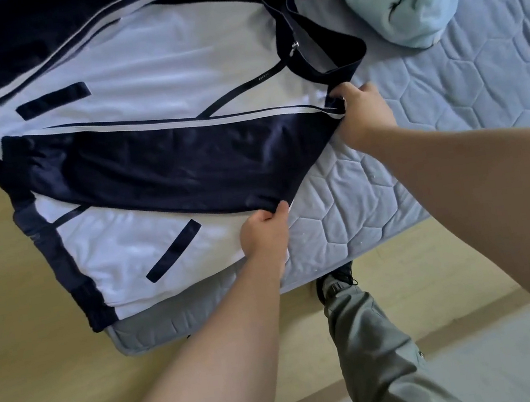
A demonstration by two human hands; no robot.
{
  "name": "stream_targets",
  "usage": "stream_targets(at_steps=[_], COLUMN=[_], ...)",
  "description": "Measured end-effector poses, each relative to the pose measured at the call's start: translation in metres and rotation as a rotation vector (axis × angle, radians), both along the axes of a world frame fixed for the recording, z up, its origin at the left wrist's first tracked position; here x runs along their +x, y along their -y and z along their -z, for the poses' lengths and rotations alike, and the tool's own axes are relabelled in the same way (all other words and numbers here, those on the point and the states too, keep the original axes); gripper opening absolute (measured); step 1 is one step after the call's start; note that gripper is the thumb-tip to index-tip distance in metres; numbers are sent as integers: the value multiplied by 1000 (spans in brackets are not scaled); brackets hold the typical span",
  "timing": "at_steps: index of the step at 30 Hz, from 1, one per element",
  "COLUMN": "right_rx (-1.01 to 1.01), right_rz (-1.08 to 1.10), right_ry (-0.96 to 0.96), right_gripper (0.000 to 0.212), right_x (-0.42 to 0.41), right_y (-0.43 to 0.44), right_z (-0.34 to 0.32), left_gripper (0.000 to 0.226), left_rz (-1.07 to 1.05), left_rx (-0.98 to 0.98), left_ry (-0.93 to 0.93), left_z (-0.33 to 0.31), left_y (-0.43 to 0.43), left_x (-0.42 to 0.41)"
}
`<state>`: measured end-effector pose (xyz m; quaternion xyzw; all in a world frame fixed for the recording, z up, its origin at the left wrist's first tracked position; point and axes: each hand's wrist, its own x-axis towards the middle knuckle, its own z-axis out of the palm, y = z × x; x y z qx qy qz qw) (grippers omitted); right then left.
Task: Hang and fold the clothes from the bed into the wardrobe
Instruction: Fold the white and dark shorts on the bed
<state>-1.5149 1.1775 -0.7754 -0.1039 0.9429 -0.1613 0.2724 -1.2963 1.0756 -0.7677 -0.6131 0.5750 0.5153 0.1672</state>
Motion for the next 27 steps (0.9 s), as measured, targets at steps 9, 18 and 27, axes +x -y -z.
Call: stream_targets(at_steps=[9, 18, 27], right_rx=[-127, 51, 271], right_rz=[-118, -118, -57], right_ry=[78, 228, -67], right_gripper=[51, 21, 38], right_x=[-24, -30, -3], right_y=[-1, -13, -5], right_z=[0, -2, 2], left_gripper=[46, 32, 60], left_rz=[90, -275, 492], left_rx=[-34, 108, -473], left_ry=[113, 85, 442], left_z=[-1, 5, -10], left_y=[-13, 0, 49], left_x=[1, 1, -9])
